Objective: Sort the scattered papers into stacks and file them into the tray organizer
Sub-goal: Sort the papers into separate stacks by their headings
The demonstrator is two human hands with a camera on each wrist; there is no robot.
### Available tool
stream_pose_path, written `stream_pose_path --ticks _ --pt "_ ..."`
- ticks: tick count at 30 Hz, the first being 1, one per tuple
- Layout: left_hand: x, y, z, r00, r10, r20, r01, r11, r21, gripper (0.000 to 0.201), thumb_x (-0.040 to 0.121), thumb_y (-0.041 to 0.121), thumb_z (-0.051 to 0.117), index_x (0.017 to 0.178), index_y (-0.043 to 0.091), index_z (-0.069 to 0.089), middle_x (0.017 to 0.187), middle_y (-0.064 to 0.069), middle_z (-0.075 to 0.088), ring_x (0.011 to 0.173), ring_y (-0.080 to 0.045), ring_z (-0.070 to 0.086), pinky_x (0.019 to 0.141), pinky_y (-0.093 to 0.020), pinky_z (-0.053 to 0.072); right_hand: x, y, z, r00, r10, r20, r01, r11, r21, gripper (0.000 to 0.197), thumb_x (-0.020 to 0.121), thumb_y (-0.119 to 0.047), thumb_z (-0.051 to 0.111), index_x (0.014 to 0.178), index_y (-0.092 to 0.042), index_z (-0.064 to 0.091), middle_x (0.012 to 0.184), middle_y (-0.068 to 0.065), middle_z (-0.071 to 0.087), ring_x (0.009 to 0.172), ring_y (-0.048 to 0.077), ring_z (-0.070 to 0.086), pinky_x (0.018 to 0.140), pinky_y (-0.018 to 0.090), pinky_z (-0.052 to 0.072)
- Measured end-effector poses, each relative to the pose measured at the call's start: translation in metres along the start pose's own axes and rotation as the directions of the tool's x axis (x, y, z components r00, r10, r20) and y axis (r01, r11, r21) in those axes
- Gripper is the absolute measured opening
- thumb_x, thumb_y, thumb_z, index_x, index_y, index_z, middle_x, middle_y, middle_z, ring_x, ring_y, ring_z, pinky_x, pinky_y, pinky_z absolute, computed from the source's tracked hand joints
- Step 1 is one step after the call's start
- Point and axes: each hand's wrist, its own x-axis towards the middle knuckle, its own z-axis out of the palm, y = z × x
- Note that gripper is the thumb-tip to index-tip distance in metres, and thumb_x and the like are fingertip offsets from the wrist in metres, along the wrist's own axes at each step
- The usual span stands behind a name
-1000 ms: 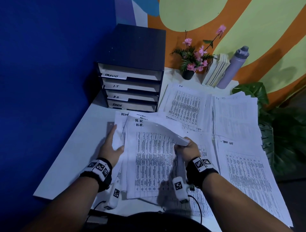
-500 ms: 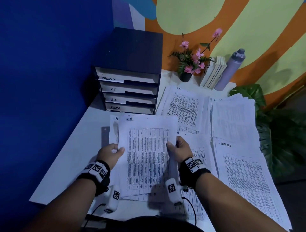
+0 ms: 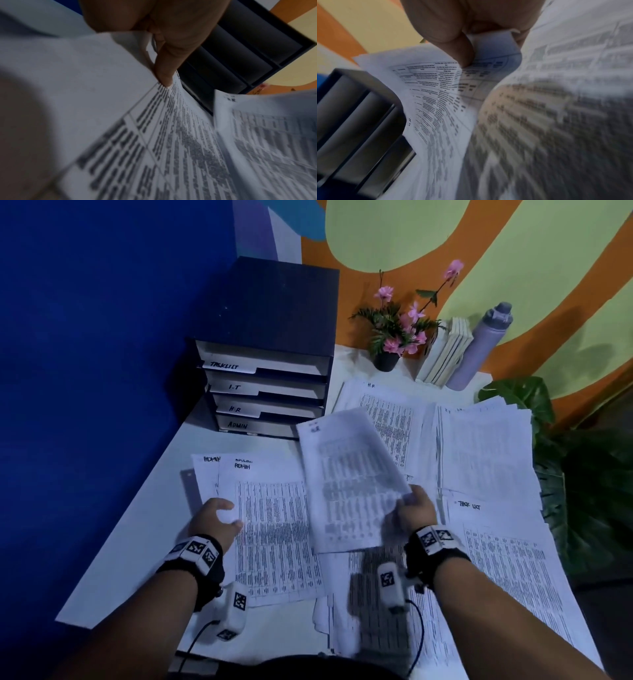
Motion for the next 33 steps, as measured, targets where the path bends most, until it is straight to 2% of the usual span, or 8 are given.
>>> stream_pose_path --ticks 4,7,13,18,22,26,28,33 --pt "0.006 -0.010 0.001 1.000 -0.018 0.001 0.018 0.999 0.043 0.066 0.082 0.012 0.071 0.138 0.027 0.039 0.142 -0.007 0.046 0.114 -0.029 0.053 0.096 -0.033 0.044 0.030 -0.012 -0.030 0.986 0.029 -0.164 -0.030 1.000 -0.007 0.031 0.094 -0.002 0.039 0.120 -0.017 0.045 0.079 0.012 0.057 0.063 0.025 0.055 0.055 0.030 0.048" --pt "0.012 -0.015 0.002 0.999 -0.042 0.026 0.040 0.996 0.077 0.087 0.081 0.009 0.071 0.149 0.025 0.020 0.154 -0.004 0.030 0.137 -0.028 0.036 0.109 -0.036 0.033 0.054 -0.027 -0.036 0.972 0.049 -0.230 -0.053 0.999 -0.010 0.052 0.090 0.004 0.045 0.136 -0.018 0.035 0.114 0.022 0.056 0.093 0.034 0.059 0.079 0.038 0.049" --pt "0.020 -0.025 0.001 0.989 -0.138 0.057 0.128 0.980 0.152 0.091 0.077 0.020 0.076 0.150 0.022 0.022 0.153 -0.005 0.032 0.136 -0.028 0.039 0.111 -0.038 0.035 0.080 -0.047 -0.026 0.972 -0.098 -0.211 0.067 0.986 -0.152 0.042 0.083 0.008 0.036 0.110 -0.024 0.040 0.080 0.010 0.050 0.069 0.030 0.056 0.059 0.037 0.050" --pt "0.034 -0.043 0.000 0.987 -0.154 0.047 0.142 0.971 0.194 0.086 0.065 0.040 0.080 0.139 0.025 0.040 0.138 -0.004 0.053 0.120 -0.027 0.054 0.103 -0.042 0.044 0.103 -0.063 -0.023 0.977 -0.136 -0.162 0.074 0.937 -0.341 0.036 0.087 0.002 0.047 0.113 -0.013 0.067 0.120 0.015 0.064 0.106 0.035 0.061 0.091 0.037 0.052" --pt "0.033 -0.040 -0.002 0.981 -0.175 0.082 0.153 0.962 0.227 0.076 0.062 0.047 0.079 0.129 0.022 0.052 0.126 -0.002 0.061 0.108 -0.024 0.060 0.098 -0.034 0.048 0.111 -0.074 -0.018 0.986 -0.135 -0.093 0.081 0.895 -0.439 0.046 0.092 -0.004 0.046 0.137 -0.007 0.047 0.146 0.019 0.037 0.128 0.038 0.045 0.106 0.042 0.040" --pt "0.022 -0.026 -0.002 0.966 -0.221 0.136 0.182 0.951 0.249 0.042 0.085 0.033 0.069 0.118 0.010 0.058 0.124 -0.007 0.059 0.111 -0.026 0.057 0.091 -0.026 0.043 0.095 -0.066 -0.010 0.982 -0.178 -0.069 0.101 0.790 -0.604 0.054 0.095 -0.016 0.050 0.145 -0.028 0.036 0.160 0.005 0.009 0.146 0.031 0.013 0.118 0.048 0.018" --pt "0.020 -0.026 -0.002 0.973 -0.187 0.133 0.156 0.965 0.212 0.020 0.089 0.033 0.062 0.096 0.014 0.062 0.116 -0.007 0.061 0.100 -0.023 0.057 0.091 -0.029 0.045 0.083 -0.057 0.001 0.982 -0.188 -0.002 0.148 0.781 -0.606 0.047 0.094 -0.023 0.054 0.140 -0.030 0.044 0.157 0.006 0.019 0.144 0.033 0.019 0.118 0.048 0.021" --pt "0.005 -0.018 -0.007 0.996 -0.075 0.038 0.073 0.996 0.043 0.041 0.090 0.027 0.064 0.121 0.000 0.059 0.123 -0.015 0.060 0.115 -0.031 0.055 0.091 -0.030 0.041 0.022 -0.034 0.042 0.960 -0.146 0.239 0.198 0.957 -0.212 0.037 0.093 -0.026 0.059 0.130 -0.018 0.057 0.133 0.003 0.057 0.120 0.024 0.055 0.106 0.039 0.042"
